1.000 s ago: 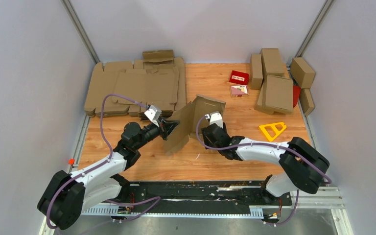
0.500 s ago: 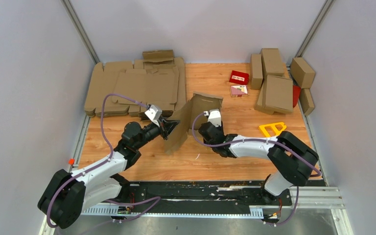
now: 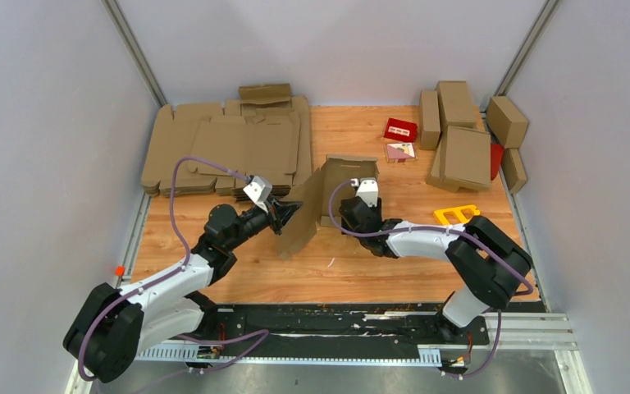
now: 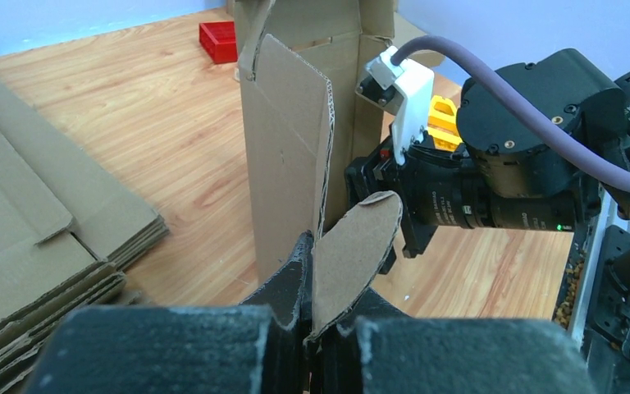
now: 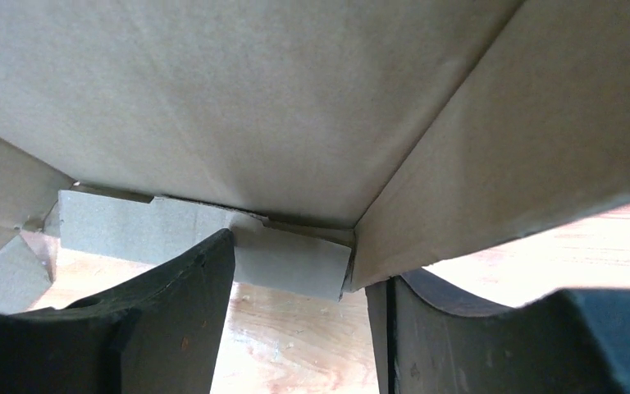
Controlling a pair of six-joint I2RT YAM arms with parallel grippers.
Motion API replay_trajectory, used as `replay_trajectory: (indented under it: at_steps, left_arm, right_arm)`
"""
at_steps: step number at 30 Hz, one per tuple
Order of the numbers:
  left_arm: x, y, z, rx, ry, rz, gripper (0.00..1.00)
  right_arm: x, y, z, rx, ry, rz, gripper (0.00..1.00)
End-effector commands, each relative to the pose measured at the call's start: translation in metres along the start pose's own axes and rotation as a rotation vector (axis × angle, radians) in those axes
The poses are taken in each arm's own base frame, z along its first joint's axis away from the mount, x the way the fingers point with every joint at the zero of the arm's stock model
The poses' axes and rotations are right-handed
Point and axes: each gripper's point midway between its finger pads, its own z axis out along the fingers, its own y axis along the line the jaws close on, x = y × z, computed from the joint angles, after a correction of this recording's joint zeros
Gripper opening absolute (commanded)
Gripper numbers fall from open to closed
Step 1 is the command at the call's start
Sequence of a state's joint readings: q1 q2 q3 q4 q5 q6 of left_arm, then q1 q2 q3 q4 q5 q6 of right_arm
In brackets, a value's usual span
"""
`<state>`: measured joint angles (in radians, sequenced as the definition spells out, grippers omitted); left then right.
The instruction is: Fold the paper box
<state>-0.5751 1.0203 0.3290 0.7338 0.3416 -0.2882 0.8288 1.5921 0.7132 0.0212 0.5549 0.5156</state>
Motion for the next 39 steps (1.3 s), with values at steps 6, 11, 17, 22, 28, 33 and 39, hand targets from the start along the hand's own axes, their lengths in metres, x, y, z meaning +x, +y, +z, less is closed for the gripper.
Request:
replay_trajectory:
  at_steps: [6, 11, 17, 22, 28, 33, 39]
  left_arm:
    - [0.004, -0.013, 0.003, 0.062, 0.034, -0.004, 0.04]
    - [0.004, -0.013, 0.004, 0.063, 0.039, -0.005, 0.04]
    - [0.004, -0.013, 0.003, 0.059, 0.037, -0.001, 0.04]
    - [0.004, -0.013, 0.003, 0.057, 0.039, -0.001, 0.04]
    - [0.004, -0.013, 0.003, 0.058, 0.038, -0.001, 0.04]
    - [0.004, -0.014, 0.003, 0.06, 0.038, -0.001, 0.04]
    - [0.004, -0.014, 0.003, 0.06, 0.039, 0.001, 0.04]
  right_arm:
    - [0.019, -0.006, 0.02, 0.054, 0.092, 0.012, 0.57]
    - [0.038, -0.012, 0.023, 0.082, 0.148, -0.014, 0.58]
    - [0.016, -0.006, 0.013, 0.055, 0.087, -0.007, 0.75]
    - [-0.004, 0.002, 0.004, 0.001, 0.036, 0.006, 0.82]
    - [-0.011, 0.006, -0.003, -0.046, 0.016, 0.017, 0.94]
    - [-0.008, 0.008, 0.004, -0.035, 0.027, 0.001, 0.94]
    - [0.015, -0.002, 0.004, 0.034, 0.081, -0.058, 0.95]
